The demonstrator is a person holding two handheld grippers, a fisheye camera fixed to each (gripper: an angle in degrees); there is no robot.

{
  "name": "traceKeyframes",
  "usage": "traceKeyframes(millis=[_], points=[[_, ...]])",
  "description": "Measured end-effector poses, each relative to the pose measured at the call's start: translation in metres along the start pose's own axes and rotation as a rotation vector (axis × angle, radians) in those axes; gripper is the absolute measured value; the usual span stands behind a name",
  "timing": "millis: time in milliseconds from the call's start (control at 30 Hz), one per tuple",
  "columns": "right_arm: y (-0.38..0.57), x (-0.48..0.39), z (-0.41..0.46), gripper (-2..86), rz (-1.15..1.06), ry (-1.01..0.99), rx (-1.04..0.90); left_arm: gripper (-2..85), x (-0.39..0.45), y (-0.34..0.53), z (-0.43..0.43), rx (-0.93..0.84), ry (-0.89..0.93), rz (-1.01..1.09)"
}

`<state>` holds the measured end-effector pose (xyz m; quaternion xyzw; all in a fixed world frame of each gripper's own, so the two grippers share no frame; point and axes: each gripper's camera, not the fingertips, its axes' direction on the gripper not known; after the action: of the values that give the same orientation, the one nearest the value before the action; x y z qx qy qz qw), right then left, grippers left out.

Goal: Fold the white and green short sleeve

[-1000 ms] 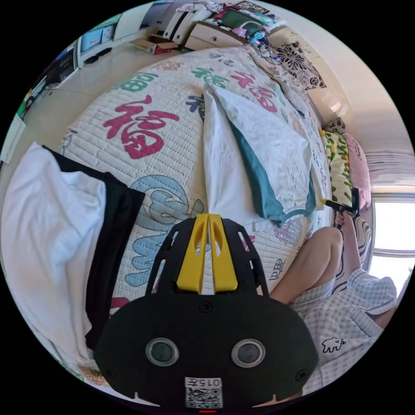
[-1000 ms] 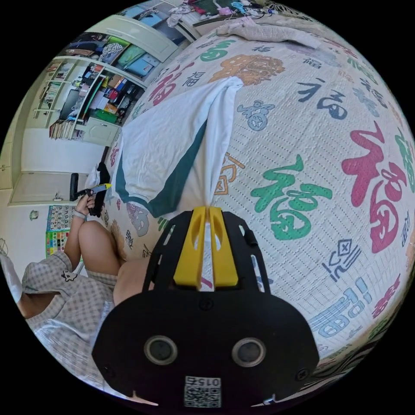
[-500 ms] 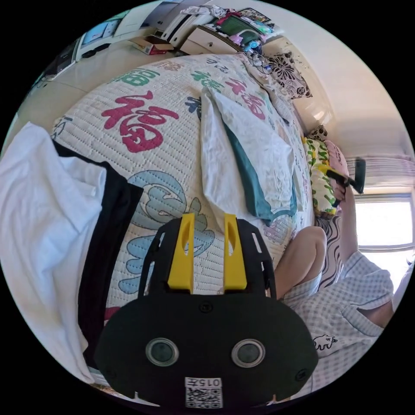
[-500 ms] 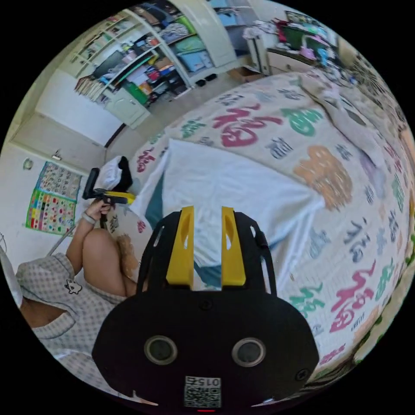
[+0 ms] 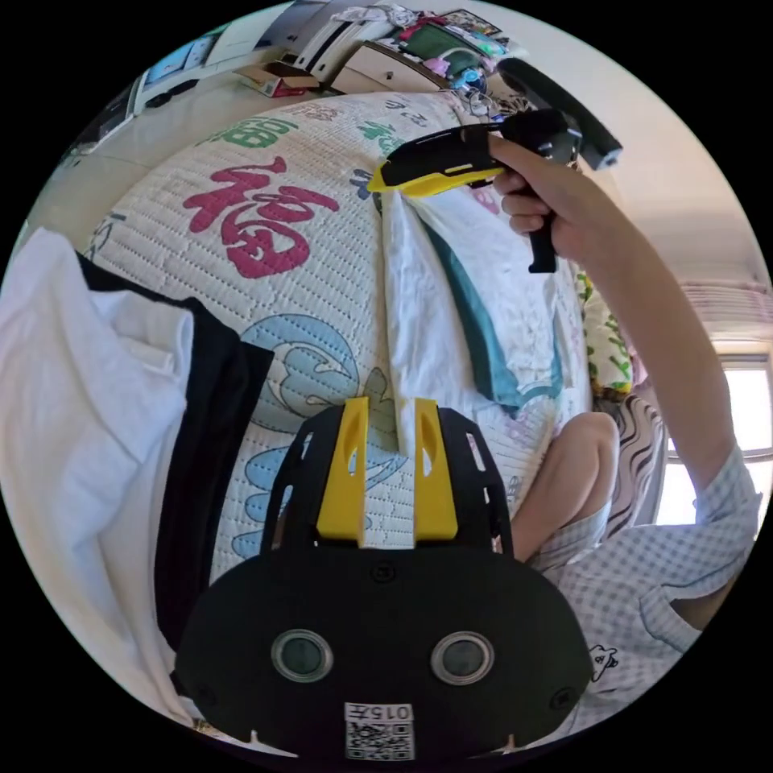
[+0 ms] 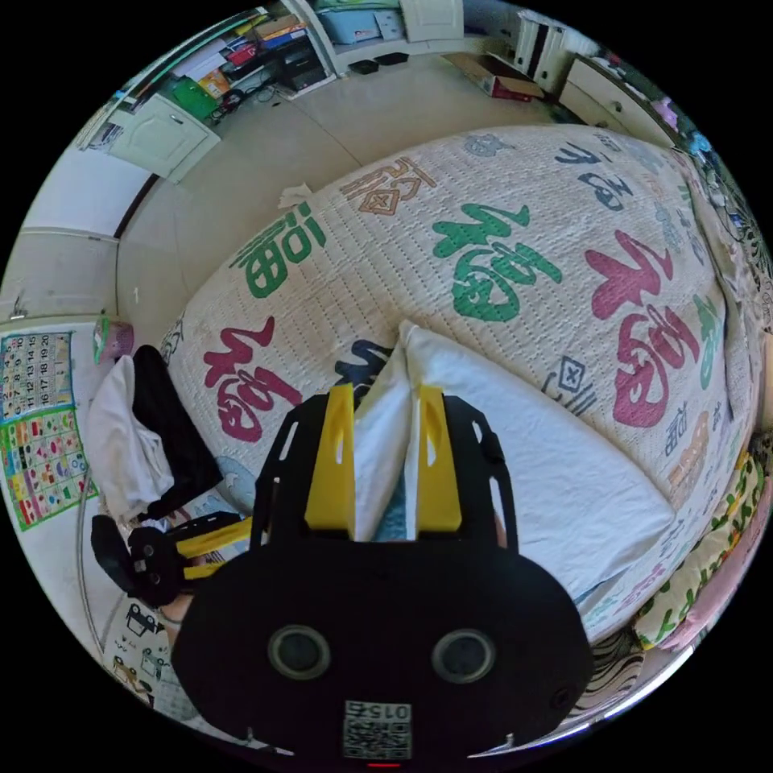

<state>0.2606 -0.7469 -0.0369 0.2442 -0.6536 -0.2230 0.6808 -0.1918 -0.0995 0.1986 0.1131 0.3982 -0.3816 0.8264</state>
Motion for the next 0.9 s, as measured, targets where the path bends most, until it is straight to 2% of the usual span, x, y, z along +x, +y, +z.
traceKeyframes(millis=[167, 233, 300, 367, 467, 533, 667, 767, 900], points=[[0.003, 0.001, -0.004, 1.5, -0.044, 0.061, 0.014, 2.1, 0.005, 0.001, 0.01, -0.014, 0.003, 0.036], [0.012, 0.017, -0.019, 0.8, -0.042, -0.019, 0.04, 0.0, 0.006, 0.003, 0.014, -0.016, 0.076, 0.043], [0.021, 0.035, -0.037, 0.5, -0.036, -0.102, 0.068, -0.5, 0.012, 0.008, 0.009, 0.01, 0.068, 0.045], [0.032, 0.053, -0.057, 0.4, -0.051, -0.172, 0.088, -0.7, 0.021, 0.013, -0.002, 0.058, 0.075, 0.064], [0.057, 0.09, -0.098, 0.3, -0.097, -0.285, 0.142, -0.9, 0.049, 0.02, -0.024, 0.164, 0.194, 0.131], [0.083, 0.133, -0.134, 0.2, -0.139, -0.384, 0.203, -0.9, 0.096, 0.023, -0.043, 0.241, 0.255, 0.236], [0.138, 0.237, -0.188, 0.2, -0.12, -0.559, 0.341, -0.9, 0.187, 0.022, -0.038, 0.269, 0.292, 0.413], [0.187, 0.343, -0.208, 0.2, -0.044, -0.704, 0.402, -0.9, 0.258, 0.005, -0.009, 0.274, 0.362, 0.532], [0.253, 0.486, -0.195, 0.3, 0.094, -0.817, 0.433, -0.9, 0.347, -0.035, 0.079, 0.174, 0.458, 0.655]])
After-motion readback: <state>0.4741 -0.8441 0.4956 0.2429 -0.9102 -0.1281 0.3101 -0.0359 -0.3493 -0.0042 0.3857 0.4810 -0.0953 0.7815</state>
